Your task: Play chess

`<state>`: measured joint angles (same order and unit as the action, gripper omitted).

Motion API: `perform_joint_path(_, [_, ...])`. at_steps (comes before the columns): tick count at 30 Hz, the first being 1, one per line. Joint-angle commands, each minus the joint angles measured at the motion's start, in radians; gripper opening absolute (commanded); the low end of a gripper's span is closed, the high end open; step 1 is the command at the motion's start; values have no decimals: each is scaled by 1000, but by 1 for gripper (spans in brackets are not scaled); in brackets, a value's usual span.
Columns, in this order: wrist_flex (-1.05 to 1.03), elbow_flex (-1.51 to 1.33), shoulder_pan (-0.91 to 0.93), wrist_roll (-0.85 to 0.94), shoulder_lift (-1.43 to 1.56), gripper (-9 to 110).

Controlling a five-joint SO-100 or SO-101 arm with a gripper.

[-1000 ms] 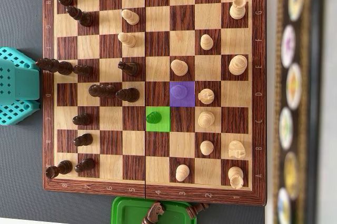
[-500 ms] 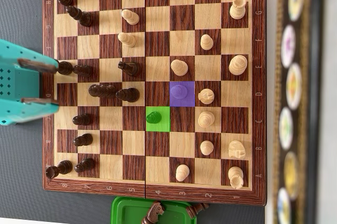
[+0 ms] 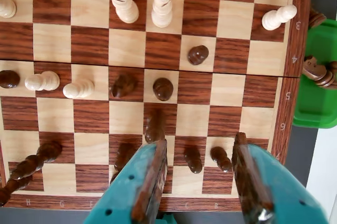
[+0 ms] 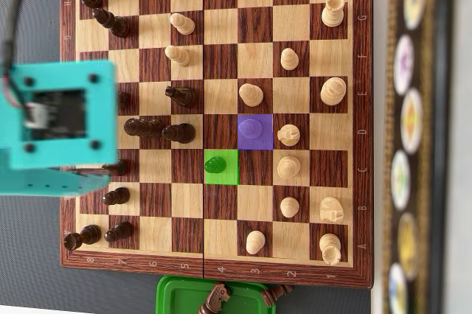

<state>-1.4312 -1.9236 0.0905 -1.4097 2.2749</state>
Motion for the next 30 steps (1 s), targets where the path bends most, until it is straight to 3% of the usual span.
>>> perform_joint_path(1, [-5,143,3,-6,-156,18])
perform_joint_path(12, [2,367,15,-8,-560,18])
perform_joint_path(30, [-6,511,31,2,-822,18])
